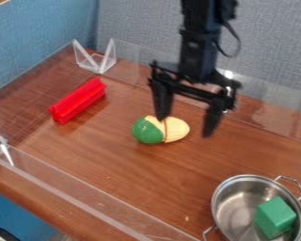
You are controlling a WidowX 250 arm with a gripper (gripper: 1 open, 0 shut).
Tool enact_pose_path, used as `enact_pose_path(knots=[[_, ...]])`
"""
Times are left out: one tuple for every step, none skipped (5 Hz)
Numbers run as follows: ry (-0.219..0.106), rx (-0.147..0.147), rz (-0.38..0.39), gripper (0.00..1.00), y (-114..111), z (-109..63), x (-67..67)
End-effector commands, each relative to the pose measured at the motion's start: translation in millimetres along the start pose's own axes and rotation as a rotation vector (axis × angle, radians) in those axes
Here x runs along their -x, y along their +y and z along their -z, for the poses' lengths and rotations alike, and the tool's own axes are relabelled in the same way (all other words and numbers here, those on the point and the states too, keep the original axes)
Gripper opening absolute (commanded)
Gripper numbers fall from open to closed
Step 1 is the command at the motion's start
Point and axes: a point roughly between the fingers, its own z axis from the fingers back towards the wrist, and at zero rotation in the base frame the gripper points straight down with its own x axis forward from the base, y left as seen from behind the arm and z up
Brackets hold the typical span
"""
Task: Put the green block into the metal pot
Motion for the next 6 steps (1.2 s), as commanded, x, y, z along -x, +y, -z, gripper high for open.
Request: enact_pose_path(knots=[[-0.096,0.037,-0.052,1.00,-31,-17.0,17.3],[-0.109,0.054,-0.059,1.00,-65,-9.5,30.7],[-0.116,0.067,-0.076,1.00,-92,5.0,40.9],[-0.119,0.083,-0.117,1.00,-102,23.8,46.3],[-0.115,0.091,-0.144,1.00,-105,39.3,49.6],[-0.132,0.118,-0.177,1.00,-104,32.6,55.0]])
